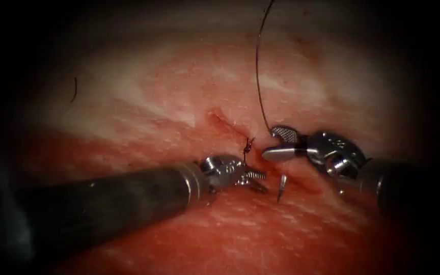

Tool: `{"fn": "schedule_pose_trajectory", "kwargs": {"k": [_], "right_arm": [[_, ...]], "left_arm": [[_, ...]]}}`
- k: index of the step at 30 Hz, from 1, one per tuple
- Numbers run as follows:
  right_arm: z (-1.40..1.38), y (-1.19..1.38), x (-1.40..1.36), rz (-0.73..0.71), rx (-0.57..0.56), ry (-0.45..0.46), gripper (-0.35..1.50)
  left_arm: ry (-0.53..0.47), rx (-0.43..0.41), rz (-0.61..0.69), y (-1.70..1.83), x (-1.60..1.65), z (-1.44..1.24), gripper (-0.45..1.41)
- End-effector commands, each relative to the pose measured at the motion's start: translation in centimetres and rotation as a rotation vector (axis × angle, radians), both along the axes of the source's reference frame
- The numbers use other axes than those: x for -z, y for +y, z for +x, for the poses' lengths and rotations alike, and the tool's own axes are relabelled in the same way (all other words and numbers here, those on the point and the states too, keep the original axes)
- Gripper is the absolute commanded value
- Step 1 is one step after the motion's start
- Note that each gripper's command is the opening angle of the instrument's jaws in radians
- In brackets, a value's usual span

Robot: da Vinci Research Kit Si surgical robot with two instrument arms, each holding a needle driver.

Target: Wound Closure

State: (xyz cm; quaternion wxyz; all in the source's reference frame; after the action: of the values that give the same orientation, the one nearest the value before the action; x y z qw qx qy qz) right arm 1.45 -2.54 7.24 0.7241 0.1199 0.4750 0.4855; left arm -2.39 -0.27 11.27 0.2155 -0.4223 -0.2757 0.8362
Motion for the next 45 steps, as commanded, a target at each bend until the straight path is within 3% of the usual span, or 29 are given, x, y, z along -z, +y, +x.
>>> {"fn": "schedule_pose_trajectory", "kwargs": {"k": [1, 8, 13, 15, 18, 19, 25, 35, 45], "right_arm": [[0.05, 0.01, -0.04, -0.033, 0.012, -0.030, 1.01], [0.05, 0.05, 0.00, -0.202, 0.073, -0.169, 0.86], [0.05, 0.04, 0.00, -0.225, 0.086, -0.229, 0.71], [0.05, 0.04, -0.01, -0.217, 0.094, -0.240, 0.46], [0.05, 0.03, -0.04, -0.216, 0.105, -0.253, -0.32], [0.05, 0.04, -0.06, -0.215, 0.105, -0.258, -0.35], [0.04, 0.04, -0.07, -0.205, 0.113, -0.284, -0.35], [0.03, 0.10, -0.10, 0.121, 0.017, -0.134, -0.35], [0.08, -0.14, -0.14, 0.450, 0.006, -0.028, -0.35]], "left_arm": [[-0.002, -0.001, 0.002, -0.04, -0.06, -0.07, 0.00], [-0.002, -0.001, 0.002, -0.04, -0.06, -0.06, 0.00], [-0.002, -0.001, 0.002, -0.04, -0.06, -0.06, 0.00], [-0.002, -0.001, 0.002, -0.04, -0.06, -0.06, 0.00], [-0.002, -0.001, 0.002, -0.05, -0.06, -0.06, 0.00], [-0.002, -0.001, 0.002, -0.05, -0.06, -0.06, 0.00], [-0.002, -0.001, 0.003, -0.04, -0.05, -0.06, 0.00], [-0.002, -0.001, 0.003, -0.05, -0.05, -0.06, 0.00], [-0.002, -0.001, 0.003, -0.05, -0.05, -0.06, 0.00]]}}
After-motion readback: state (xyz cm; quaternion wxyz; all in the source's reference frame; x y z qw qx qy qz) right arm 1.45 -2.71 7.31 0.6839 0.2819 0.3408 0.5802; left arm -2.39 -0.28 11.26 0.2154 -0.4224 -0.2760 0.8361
